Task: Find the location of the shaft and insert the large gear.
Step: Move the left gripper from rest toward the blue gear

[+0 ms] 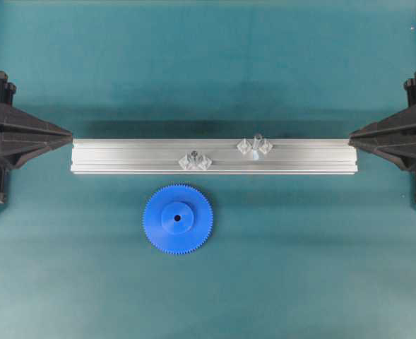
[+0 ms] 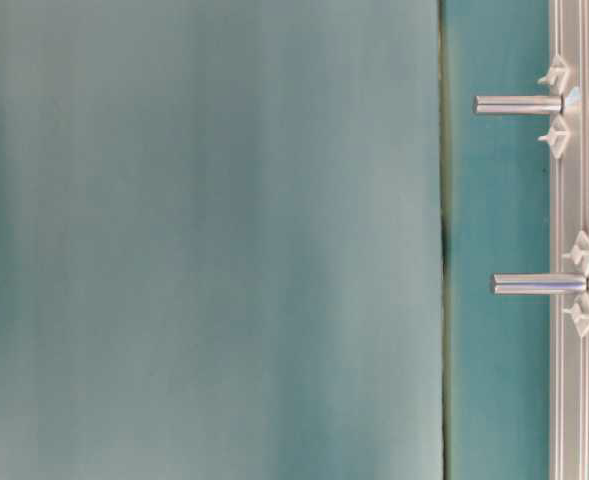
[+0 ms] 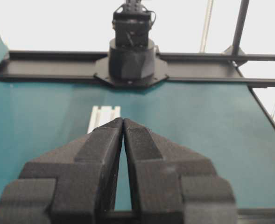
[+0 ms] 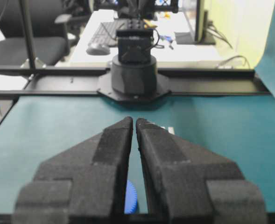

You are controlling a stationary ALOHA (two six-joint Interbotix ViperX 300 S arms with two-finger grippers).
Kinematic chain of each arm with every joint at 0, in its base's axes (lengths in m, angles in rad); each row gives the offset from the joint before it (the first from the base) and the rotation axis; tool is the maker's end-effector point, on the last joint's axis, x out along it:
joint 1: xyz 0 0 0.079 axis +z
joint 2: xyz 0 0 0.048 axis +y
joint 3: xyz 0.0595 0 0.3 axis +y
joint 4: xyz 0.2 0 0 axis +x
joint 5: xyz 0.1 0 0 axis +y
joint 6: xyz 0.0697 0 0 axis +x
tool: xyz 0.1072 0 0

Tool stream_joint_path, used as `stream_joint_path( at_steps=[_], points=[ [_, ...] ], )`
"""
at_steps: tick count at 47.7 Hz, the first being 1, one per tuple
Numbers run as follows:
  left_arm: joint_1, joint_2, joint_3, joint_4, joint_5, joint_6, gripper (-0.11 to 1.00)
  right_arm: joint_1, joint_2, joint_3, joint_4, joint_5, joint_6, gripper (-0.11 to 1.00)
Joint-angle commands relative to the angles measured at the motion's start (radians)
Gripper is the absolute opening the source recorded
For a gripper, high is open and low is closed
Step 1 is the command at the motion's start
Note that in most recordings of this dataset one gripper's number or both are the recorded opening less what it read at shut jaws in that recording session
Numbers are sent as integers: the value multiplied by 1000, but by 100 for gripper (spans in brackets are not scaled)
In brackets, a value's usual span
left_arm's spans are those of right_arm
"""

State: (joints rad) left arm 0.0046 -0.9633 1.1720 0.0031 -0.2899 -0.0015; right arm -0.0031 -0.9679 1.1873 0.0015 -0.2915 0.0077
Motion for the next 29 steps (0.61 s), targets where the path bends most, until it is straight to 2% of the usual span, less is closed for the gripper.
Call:
stream_joint_path(
  at_steps=[1, 4, 7, 14, 29],
  points=[
    [-12, 25, 5, 14, 23, -6, 11, 6, 12, -20, 3, -2, 2, 16],
    [-18, 40, -2, 14, 46, -8, 5, 6, 12, -18, 26, 26, 6, 18],
    [-21, 52, -12, 15, 55, -6, -2, 6, 12, -20, 35, 74, 20, 7],
    [-21, 75, -28, 14, 69, -6, -2, 5, 11, -20, 35, 144, 49, -1],
    [-23, 126, -80, 15, 184, -32, -2, -6, 9, -2, 35, 210, 54, -1]
  ],
)
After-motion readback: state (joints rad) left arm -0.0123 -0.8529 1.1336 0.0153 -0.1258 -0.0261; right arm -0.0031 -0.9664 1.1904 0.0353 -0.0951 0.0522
